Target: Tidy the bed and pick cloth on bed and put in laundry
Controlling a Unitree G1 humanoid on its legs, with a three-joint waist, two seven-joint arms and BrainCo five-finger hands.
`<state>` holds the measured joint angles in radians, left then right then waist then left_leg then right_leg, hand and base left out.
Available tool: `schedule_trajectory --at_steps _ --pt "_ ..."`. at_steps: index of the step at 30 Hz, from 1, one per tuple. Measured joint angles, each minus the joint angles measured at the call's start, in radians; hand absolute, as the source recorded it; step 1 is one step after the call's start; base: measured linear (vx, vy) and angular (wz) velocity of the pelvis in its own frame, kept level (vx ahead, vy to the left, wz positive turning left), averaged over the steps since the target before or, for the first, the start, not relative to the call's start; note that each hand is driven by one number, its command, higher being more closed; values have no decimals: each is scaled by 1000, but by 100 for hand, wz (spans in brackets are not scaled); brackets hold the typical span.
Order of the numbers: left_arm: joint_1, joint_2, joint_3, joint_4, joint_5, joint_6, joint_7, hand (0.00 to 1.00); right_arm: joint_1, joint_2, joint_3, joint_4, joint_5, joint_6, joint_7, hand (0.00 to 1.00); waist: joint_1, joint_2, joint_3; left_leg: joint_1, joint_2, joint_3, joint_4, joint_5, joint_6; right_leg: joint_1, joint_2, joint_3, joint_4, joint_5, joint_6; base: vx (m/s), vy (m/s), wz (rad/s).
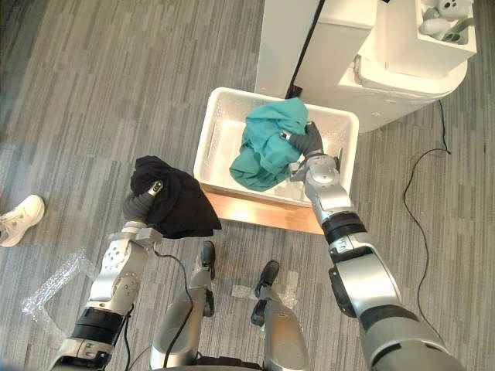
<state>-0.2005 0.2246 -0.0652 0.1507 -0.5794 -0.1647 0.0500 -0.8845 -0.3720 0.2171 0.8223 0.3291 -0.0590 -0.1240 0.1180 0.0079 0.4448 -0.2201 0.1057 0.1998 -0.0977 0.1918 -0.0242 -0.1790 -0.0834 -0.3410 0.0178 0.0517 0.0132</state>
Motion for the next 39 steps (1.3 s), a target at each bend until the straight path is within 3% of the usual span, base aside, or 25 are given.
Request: schedule_trajectory --at_steps 2,10,13,17,21,24,28,34,39 --pt "6 -1 3 0 0 0 0 100 24 2 0 -4 -2 -23 -1 0 1 0 0 23 0 10 0 -3 -4 17 0 10 1 0 0 33 11 -12" --pt "76 -18 34 -13 1 0 2 100 186 9 -8 -160 -51 -42 -16 0 -18 -14 -10 105 9 33 -6 -31 -15 97 9 29 -18 -6 5 19 -2 -7" --pt "133 -22 27 -49 1 2 18 100 284 23 -8 -210 -74 -29 -18 0 -19 -37 -28 132 12 39 -6 -42 -16 129 14 30 -38 -8 5 85 -25 -5" --pt "213 -25 27 -54 2 4 42 100 425 59 -11 -219 -81 19 -40 0 -30 -67 -112 151 10 43 -6 -55 -14 154 13 30 -49 -12 7 137 -19 -1" --pt "283 -41 30 -55 3 1 37 100 579 91 -56 -259 -81 55 -59 0 -44 -67 -192 192 5 53 -6 -70 -23 198 10 36 -55 -29 12 128 -10 1" --pt "304 -55 27 -68 26 -12 34 100 691 109 -73 -275 -107 71 -55 0 -52 -63 -217 241 3 79 -6 -78 -32 236 9 55 -55 -40 17 52 -6 -19" --pt "300 -67 27 -162 74 -64 40 100 875 160 -90 -263 -117 96 -43 0 -105 -45 -267 279 8 113 -7 -91 -31 256 16 78 -54 -55 21 -3 -10 -20" --pt "204 -35 42 -216 98 -79 108 100 1059 188 -92 -97 -116 104 -33 0 -157 -6 -329 323 13 179 -7 -117 -35 265 18 135 -58 -50 30 8 10 -32" --pt "96 29 78 -216 96 -57 126 100 1161 212 -166 28 -104 110 40 0 -168 -23 -375 352 18 251 -8 -144 -34 282 19 190 -93 -17 31 48 14 -38"
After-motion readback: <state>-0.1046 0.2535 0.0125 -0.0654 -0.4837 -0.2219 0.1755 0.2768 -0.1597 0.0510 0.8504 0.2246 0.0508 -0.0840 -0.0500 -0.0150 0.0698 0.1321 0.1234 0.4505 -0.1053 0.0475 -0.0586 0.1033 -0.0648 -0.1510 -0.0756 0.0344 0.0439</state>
